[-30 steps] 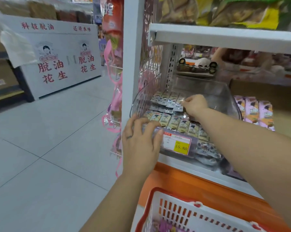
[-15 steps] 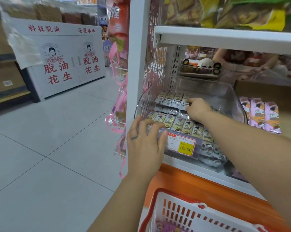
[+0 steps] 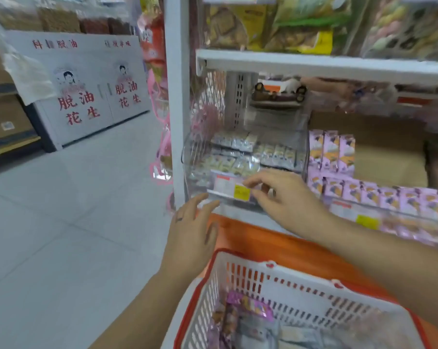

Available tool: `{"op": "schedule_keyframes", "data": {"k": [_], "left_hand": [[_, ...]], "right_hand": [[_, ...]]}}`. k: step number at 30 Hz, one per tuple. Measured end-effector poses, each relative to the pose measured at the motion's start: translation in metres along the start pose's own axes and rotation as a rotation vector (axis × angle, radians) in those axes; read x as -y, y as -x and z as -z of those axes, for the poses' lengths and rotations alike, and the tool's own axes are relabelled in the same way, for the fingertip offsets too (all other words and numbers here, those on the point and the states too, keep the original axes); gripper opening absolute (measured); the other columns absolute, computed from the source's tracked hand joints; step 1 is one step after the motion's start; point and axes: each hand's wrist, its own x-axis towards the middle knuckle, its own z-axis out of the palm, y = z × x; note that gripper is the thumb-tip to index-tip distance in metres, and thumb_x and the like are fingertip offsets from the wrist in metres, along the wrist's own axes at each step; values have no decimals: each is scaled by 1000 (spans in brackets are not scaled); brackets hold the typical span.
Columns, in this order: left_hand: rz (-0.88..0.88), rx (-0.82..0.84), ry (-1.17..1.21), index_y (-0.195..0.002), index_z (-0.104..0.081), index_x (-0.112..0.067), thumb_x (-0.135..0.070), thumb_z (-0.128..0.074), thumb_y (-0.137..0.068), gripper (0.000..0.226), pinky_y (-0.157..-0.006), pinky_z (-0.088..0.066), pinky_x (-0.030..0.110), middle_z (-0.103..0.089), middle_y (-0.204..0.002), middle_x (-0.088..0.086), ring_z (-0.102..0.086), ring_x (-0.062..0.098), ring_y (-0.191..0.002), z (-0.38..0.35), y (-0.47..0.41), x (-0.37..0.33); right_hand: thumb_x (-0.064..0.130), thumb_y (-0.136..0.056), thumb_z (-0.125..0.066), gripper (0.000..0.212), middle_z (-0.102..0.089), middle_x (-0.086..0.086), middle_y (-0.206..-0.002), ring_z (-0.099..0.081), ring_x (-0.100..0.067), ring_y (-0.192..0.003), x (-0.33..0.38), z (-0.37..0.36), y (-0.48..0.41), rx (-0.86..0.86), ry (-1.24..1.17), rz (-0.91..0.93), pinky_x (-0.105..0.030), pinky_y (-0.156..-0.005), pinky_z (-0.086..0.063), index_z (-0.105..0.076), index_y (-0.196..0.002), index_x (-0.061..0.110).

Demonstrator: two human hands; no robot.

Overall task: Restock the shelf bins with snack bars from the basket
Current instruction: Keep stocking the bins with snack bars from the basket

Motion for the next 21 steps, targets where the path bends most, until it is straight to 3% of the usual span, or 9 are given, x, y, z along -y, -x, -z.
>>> {"op": "schedule_keyframes", "data": {"k": [3,6,11,14,16,18,21], "left_hand": [[9,123,6,-113,-65,-20,-31,-36,-84,43,-90,-43,35,-60,-118,3,-60,27,-104,-14,41,5],[13,249,-36,-103,-69,-19,-27,-39,-82,38,-85,-47,36,-64,-110,2,-63,28,-99,-33,77,15],[74,388,-22,-106,-69,-17,-14,-53,-80,30,-87,-50,41,-61,-116,5,-58,30,-106,-57,114,35],[97,445,-17,-107,-68,-17,-6,-60,-82,29,-86,-51,40,-54,-128,5,-53,30,-114,-66,128,41],[95,451,-30,-107,-67,-18,-4,-63,-81,30,-81,-52,38,-51,-132,2,-52,29,-116,-70,131,42],[104,441,-30,-108,-67,-18,-5,-63,-82,29,-78,-51,35,-50,-131,2,-51,27,-116,-70,130,41],[87,438,-59,-106,-67,-19,-7,-63,-83,26,-73,-49,33,-50,-131,2,-50,26,-116,-70,129,40]], "right_hand": [[14,-91,-59,17,-59,17,-87,-55,-2,-74,-15,-22,51,213,-9,7,-4,-66,-36,-69,-103,20],[16,-92,-56,17,-64,12,-88,-51,1,-72,-39,-57,91,444,-18,-55,-12,-68,-39,-69,-103,19],[17,-98,-46,24,-64,6,-106,-58,-6,-83,-90,-124,143,793,-67,-321,-17,-74,-43,-62,-116,19],[18,-99,-44,30,-58,-3,-118,-53,-7,-87,-120,-150,172,1005,16,-398,-20,-79,-36,-55,-127,14],[22,-100,-45,37,-52,-3,-131,-55,-10,-105,-142,-158,193,1100,100,-453,-25,-89,-40,-49,-136,15],[28,-99,-47,40,-45,-2,-142,-50,-18,-121,-161,-164,214,1154,231,-466,-26,-96,-41,-45,-139,20],[22,-99,-46,36,-40,-7,-144,-45,-23,-125,-180,-177,246,1227,311,-380,-19,-96,-36,-50,-135,18]]}}
